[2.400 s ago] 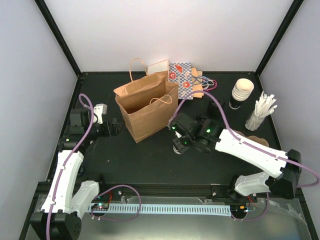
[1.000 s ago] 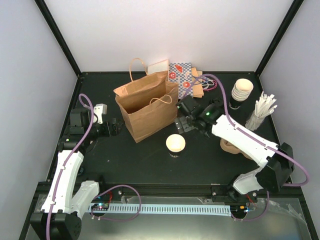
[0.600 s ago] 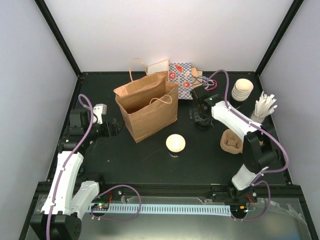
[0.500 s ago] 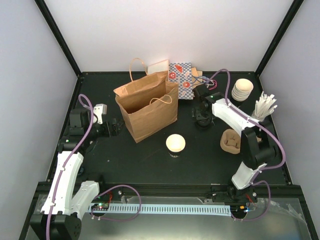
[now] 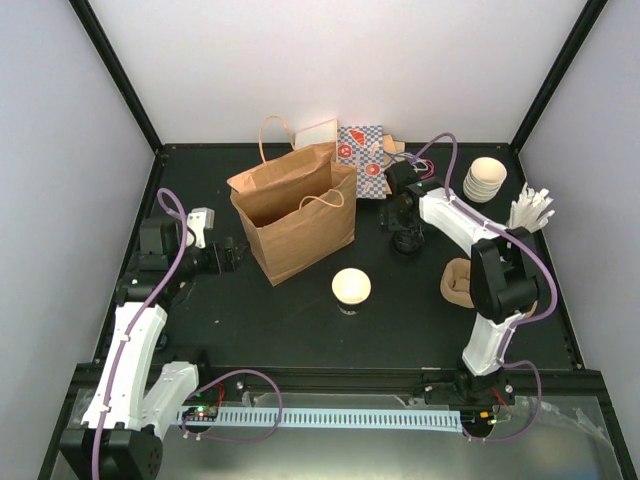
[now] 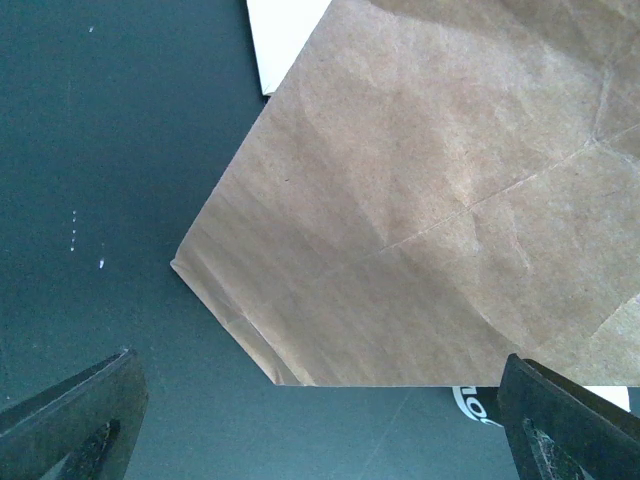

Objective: Pack the takeout coffee

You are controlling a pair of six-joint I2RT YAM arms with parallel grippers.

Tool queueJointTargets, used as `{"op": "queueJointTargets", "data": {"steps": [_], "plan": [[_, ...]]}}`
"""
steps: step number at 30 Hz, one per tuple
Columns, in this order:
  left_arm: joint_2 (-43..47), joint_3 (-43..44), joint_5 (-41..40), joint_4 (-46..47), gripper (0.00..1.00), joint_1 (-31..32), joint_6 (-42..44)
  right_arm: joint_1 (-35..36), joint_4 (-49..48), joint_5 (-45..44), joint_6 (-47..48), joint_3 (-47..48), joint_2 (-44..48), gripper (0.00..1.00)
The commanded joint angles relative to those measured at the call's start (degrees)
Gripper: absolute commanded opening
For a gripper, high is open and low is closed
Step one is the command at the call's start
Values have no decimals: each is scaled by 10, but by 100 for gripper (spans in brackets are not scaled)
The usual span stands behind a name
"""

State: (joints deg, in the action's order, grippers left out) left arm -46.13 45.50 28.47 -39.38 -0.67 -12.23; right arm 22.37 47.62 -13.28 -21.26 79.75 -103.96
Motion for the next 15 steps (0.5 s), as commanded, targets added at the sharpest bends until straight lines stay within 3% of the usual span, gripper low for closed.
{"op": "queueJointTargets", "data": {"steps": [1,15], "plan": [[-1,2,-6,4,99,2,4,-7,-23,25,-16,-7,-18,95],[-5,1,-7,4,99,2,4,-26,-62,40,-29,-47,-37,89]]}}
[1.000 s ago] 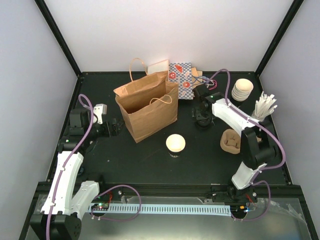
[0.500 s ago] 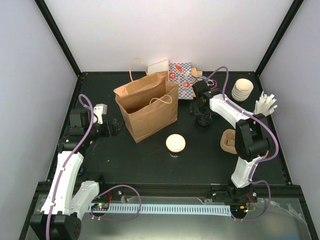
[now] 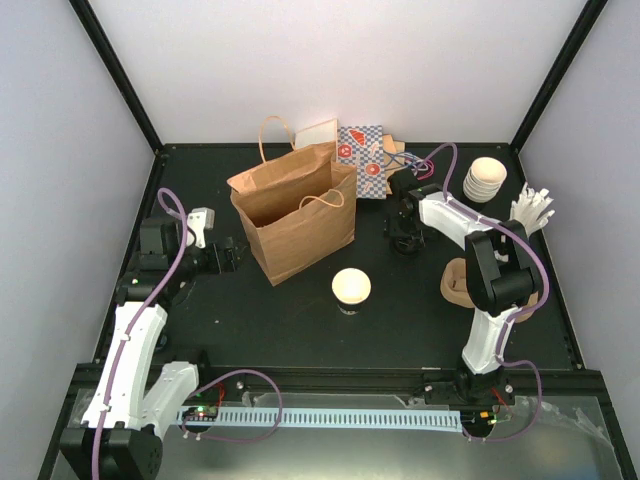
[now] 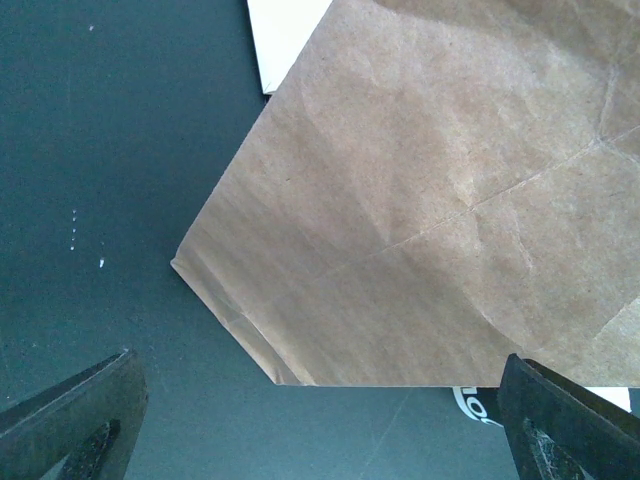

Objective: Pack the takeout coffee

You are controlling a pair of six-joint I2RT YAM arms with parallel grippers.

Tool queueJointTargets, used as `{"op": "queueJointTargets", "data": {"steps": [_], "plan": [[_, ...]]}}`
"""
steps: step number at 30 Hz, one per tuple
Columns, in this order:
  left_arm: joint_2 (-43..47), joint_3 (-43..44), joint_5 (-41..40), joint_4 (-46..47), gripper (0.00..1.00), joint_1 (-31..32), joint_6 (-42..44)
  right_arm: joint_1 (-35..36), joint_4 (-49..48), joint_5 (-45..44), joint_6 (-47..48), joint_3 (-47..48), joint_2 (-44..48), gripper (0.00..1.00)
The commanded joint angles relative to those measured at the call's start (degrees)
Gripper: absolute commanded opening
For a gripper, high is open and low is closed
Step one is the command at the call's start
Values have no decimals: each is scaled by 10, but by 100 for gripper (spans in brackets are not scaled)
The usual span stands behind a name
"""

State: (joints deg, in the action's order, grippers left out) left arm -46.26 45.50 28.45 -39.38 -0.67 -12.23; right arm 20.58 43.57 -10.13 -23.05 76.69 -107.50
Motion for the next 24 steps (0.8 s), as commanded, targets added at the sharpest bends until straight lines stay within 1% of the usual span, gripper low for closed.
{"op": "queueJointTargets", "data": {"steps": [1,7,10,13,24], "plan": [[-4,2,-7,4,99,2,4,-8,-24,10,-12,-20,-2,89],[-4,2,-7,3,99,2,4,-11,-34,17,-17,-32,-3,89],[-4,2,-7,2,99,2,4,-12,-36,24,-18,-33,-4,83],[-3,2,-6,2,99,2,4,-14,-38,28,-18,-33,-3,80],[-1,2,-6,1,99,2,4,-24,-38,31,-16,-39,-7,80]]}}
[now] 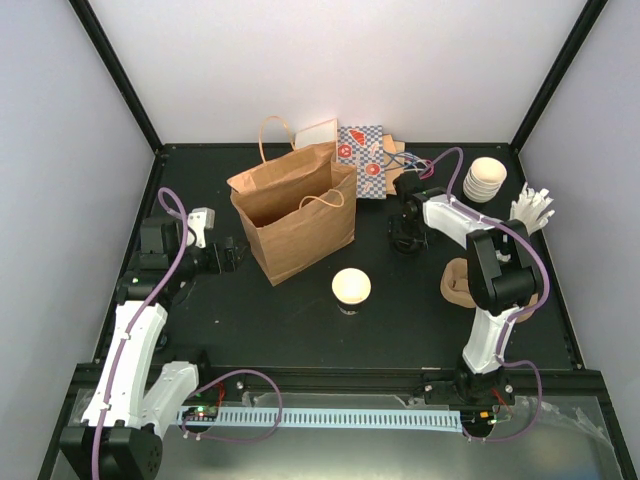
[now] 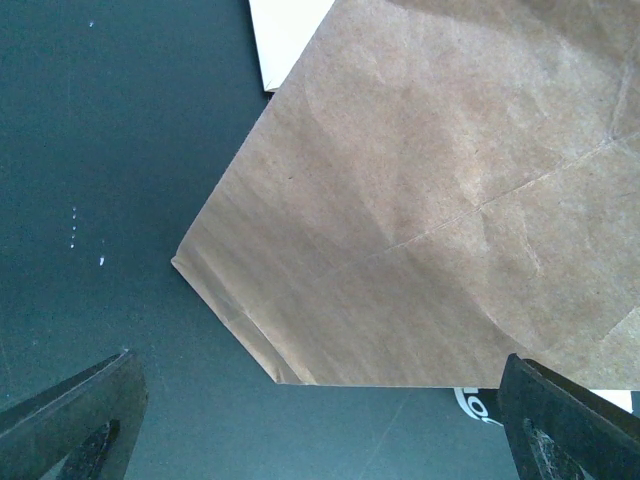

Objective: Pack the takeout coffee

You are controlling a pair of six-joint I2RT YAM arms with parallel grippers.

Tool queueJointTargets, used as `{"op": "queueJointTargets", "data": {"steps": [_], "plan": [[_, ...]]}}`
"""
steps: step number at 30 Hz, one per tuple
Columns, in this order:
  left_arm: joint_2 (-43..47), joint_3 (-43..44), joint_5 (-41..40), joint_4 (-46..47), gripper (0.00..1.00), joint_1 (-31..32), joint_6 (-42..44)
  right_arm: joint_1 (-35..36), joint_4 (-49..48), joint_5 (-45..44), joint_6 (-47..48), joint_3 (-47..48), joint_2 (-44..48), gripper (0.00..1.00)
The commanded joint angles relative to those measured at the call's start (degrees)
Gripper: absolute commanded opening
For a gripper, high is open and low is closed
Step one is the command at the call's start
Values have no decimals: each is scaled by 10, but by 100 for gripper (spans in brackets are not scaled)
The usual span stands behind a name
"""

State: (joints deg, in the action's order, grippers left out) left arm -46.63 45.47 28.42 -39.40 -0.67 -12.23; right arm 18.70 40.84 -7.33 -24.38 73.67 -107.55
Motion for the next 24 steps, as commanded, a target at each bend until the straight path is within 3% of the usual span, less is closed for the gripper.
{"op": "queueJointTargets", "data": {"steps": [1,14,24], "plan": [[2,2,-6,1,99,2,4,-5,-12,4,-3,-9,-7,80],[6,2,-7,1,99,2,4,-5,-8,10,-3,-5,-2,78],[6,2,-7,1,99,2,4,-5,23,16,7,-7,88,75]]}}
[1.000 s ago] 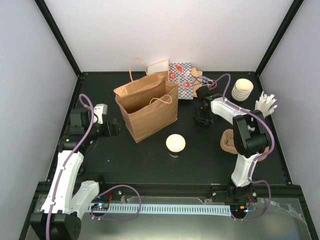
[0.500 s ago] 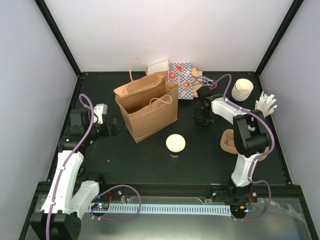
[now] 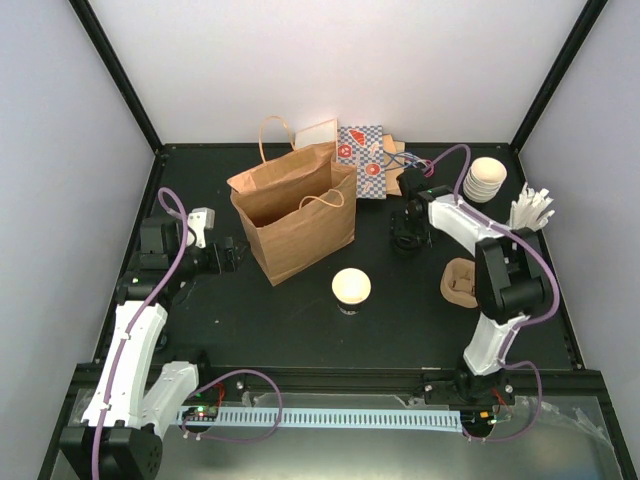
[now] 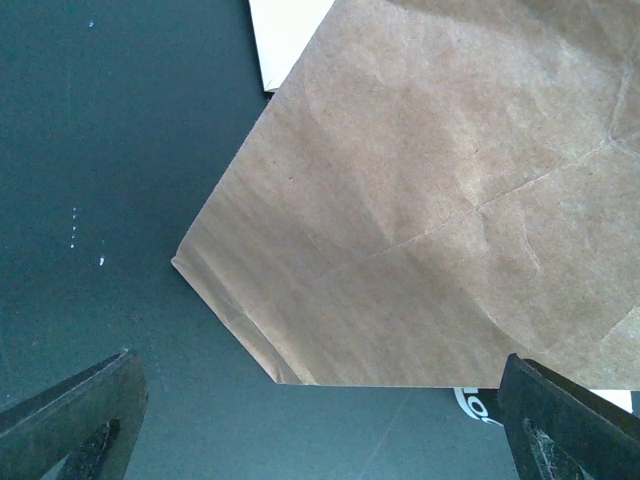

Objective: Pack the takeout coffee

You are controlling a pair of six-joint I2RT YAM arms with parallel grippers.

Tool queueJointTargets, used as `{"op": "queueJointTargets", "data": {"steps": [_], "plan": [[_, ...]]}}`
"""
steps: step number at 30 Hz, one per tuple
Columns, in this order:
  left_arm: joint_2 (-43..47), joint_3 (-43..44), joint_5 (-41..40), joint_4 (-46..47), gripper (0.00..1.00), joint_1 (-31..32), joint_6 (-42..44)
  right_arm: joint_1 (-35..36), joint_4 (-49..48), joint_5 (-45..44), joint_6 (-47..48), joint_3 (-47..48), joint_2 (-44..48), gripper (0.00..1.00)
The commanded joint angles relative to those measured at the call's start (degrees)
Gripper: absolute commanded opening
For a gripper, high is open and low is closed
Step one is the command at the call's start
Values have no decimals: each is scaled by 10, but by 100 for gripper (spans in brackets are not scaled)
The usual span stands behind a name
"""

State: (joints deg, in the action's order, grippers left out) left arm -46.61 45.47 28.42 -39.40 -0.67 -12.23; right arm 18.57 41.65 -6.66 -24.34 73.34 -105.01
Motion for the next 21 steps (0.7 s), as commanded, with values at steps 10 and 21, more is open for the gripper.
{"op": "queueJointTargets", "data": {"steps": [10,21], "plan": [[9,2,-7,0,99,3,4,-4,3,51,58,-56,115,72],[14,-1,-3,8,99,3,2,-8,-13,47,49,-104,214,63]]}}
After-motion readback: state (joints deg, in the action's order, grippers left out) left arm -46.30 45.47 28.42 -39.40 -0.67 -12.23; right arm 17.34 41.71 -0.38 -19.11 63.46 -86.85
